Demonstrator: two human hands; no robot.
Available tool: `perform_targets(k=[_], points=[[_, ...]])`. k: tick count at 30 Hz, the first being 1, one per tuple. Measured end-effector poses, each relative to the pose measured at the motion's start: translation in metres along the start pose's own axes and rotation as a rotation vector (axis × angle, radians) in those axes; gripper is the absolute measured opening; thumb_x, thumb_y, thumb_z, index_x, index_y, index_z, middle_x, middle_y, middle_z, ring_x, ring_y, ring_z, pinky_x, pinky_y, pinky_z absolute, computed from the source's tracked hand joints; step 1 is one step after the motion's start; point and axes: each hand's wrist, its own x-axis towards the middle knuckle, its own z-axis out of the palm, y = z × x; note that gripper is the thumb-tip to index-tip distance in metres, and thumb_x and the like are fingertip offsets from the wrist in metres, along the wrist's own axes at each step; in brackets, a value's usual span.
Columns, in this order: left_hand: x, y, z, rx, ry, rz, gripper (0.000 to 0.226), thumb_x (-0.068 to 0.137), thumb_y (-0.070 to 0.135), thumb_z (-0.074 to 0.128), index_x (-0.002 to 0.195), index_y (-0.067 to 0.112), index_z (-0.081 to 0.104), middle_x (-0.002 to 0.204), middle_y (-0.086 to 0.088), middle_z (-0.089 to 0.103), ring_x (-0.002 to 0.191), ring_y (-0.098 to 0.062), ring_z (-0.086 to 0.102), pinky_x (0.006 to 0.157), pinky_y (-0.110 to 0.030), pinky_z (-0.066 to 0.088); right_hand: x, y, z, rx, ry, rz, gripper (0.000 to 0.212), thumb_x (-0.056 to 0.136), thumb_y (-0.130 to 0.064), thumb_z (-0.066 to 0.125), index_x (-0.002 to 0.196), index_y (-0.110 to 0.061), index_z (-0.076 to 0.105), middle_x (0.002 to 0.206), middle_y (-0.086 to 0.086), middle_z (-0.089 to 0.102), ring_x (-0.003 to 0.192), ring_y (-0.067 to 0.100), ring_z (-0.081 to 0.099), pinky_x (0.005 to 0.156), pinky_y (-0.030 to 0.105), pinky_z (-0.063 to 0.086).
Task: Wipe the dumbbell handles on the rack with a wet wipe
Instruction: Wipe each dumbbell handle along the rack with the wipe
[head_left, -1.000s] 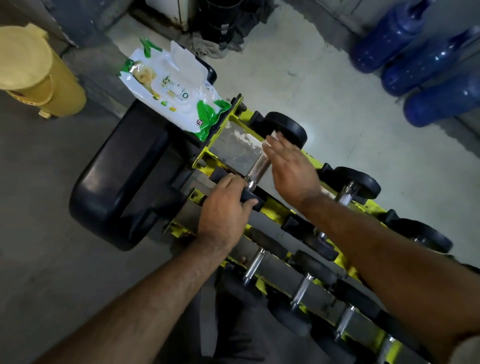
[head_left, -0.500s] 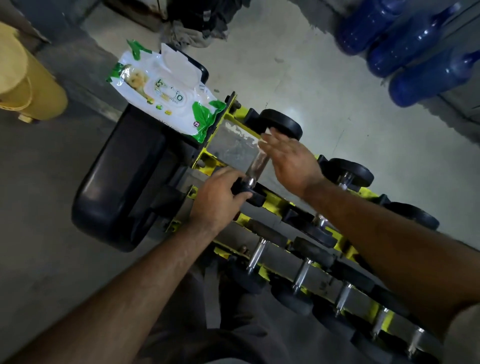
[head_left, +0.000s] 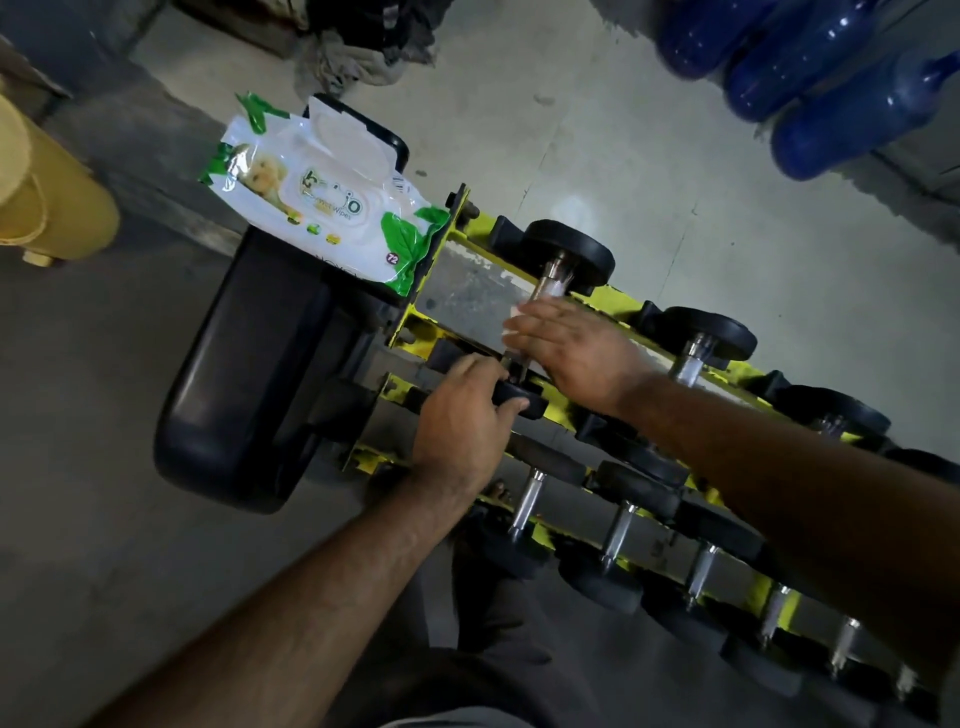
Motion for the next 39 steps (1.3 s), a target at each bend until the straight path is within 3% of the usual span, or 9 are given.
perform_targets(k=[3,8,13,17,22,26,30,35,39], points=[[-0.001,0.0,0.002,-0.005,-0.004,-0.001,0.029,0.086,0.032,0.074,0.108,0.016,0.064,0.114,0.004,0.06,0.095,-0.016,0.061,0.075,-0.03,0.051,0.004,0.003,-0.007,-0.005,0.078,0.206,0.042,0.093,-0.003,0.05,0.131,-0.01,0.064,0.141,0.011,0.059,0.14,0.031,0.046,0.112,0.055,0.04],[-0.001,-0.001,0.0,-0.022,0.0,-0.003,0.03,0.085,0.032,0.075,0.109,0.017,0.064,0.114,0.005,0.06,0.096,-0.014,0.06,0.074,-0.026,0.049,-0.004,-0.015,-0.004,0.067,-0.093,-0.123,0.051,0.081,0.001,0.071,0.129,-0.016,0.067,0.138,0.002,0.063,0.137,0.027,0.051,0.118,0.046,0.033],[0.0,-0.002,-0.001,-0.035,0.002,-0.015,0.028,0.084,0.032,0.076,0.106,0.018,0.064,0.111,0.006,0.06,0.095,-0.013,0.059,0.075,-0.031,0.053,0.003,0.002,-0.013,0.04,0.012,0.1,0.045,0.093,-0.006,0.045,0.133,-0.012,0.063,0.142,0.008,0.059,0.14,0.029,0.046,0.117,0.05,0.036],[0.002,0.0,-0.005,-0.063,0.004,-0.033,0.03,0.082,0.029,0.078,0.107,0.017,0.066,0.112,0.005,0.061,0.097,-0.013,0.059,0.075,-0.027,0.05,-0.004,-0.018,-0.004,0.052,-0.097,-0.115,0.048,0.087,-0.005,0.067,0.133,-0.015,0.063,0.141,0.005,0.06,0.139,0.027,0.048,0.116,0.05,0.038],[0.002,-0.001,-0.006,-0.08,-0.013,-0.051,0.03,0.083,0.028,0.078,0.107,0.015,0.066,0.113,0.003,0.06,0.094,-0.009,0.054,0.077,-0.023,0.044,0.004,0.009,-0.018,-0.002,0.033,0.146,0.045,0.095,-0.006,0.051,0.139,-0.011,0.058,0.146,0.009,0.055,0.142,0.029,0.043,0.117,0.048,0.035],[0.003,-0.001,-0.007,-0.073,-0.017,-0.042,0.029,0.082,0.027,0.079,0.105,0.015,0.066,0.111,0.003,0.061,0.096,-0.012,0.057,0.077,-0.023,0.045,-0.008,-0.017,-0.003,0.006,-0.074,-0.088,0.052,0.088,-0.007,0.066,0.139,-0.013,0.058,0.146,0.008,0.055,0.142,0.028,0.044,0.12,0.046,0.026],[0.004,-0.001,-0.006,-0.062,-0.022,-0.035,0.027,0.082,0.026,0.078,0.103,0.015,0.065,0.108,0.004,0.06,0.091,-0.007,0.051,0.074,-0.022,0.042,-0.002,0.006,-0.013,-0.038,0.035,0.183,0.053,0.095,-0.006,0.054,0.147,-0.012,0.049,0.153,0.011,0.046,0.145,0.029,0.039,0.12,0.043,0.024],[0.004,0.001,-0.006,-0.027,-0.023,-0.019,0.027,0.082,0.027,0.079,0.102,0.014,0.065,0.106,0.002,0.061,0.095,-0.014,0.058,0.075,-0.028,0.049,0.003,-0.013,-0.008,-0.106,-0.051,0.109,0.053,0.092,-0.008,0.05,0.145,-0.012,0.051,0.153,0.011,0.046,0.146,0.029,0.036,0.121,0.044,0.019],[0.0,0.006,-0.002,0.005,-0.009,-0.016,0.028,0.083,0.027,0.077,0.105,0.015,0.065,0.109,0.002,0.061,0.097,-0.014,0.058,0.075,-0.025,0.047,0.012,-0.014,-0.016,-0.139,-0.07,0.324,0.056,0.098,-0.011,0.044,0.154,-0.009,0.035,0.163,0.01,0.029,0.154,0.028,0.018,0.123,0.042,0.01]])
